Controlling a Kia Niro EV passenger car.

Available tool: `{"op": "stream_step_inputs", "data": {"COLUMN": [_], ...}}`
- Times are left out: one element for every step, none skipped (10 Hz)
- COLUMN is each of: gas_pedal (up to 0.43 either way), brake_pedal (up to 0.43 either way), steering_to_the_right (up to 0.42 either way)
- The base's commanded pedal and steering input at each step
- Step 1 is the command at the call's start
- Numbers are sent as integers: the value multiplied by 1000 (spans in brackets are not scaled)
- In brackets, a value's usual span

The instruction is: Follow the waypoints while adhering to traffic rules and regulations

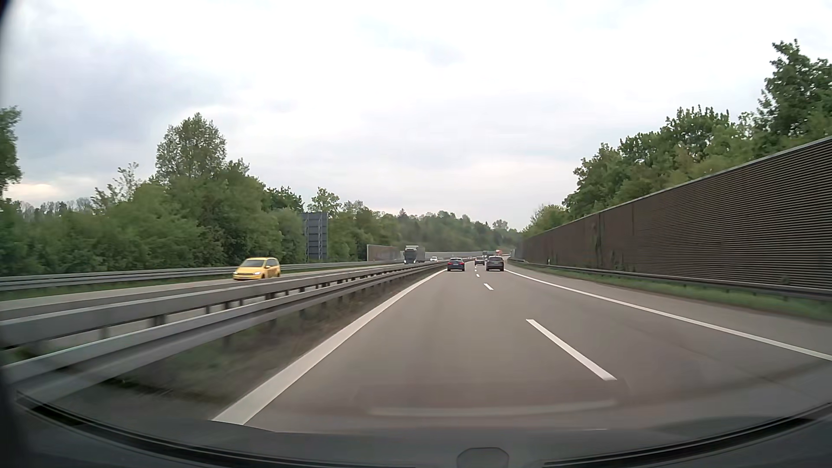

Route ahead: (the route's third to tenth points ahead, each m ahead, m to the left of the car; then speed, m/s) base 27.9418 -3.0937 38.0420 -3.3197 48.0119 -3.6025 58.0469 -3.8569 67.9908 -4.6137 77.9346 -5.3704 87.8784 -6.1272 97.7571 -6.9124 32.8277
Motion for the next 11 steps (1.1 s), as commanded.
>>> {"op": "stream_step_inputs", "data": {"gas_pedal": [248, 248, 248, 248, 248, 248, 248, 248, 248, 248, 248], "brake_pedal": [0, 0, 0, 0, 0, 0, 0, 0, 0, 0, 0], "steering_to_the_right": [12, 12, 12, 12, 12, 12, 12, 12, 12, 12, 12]}}
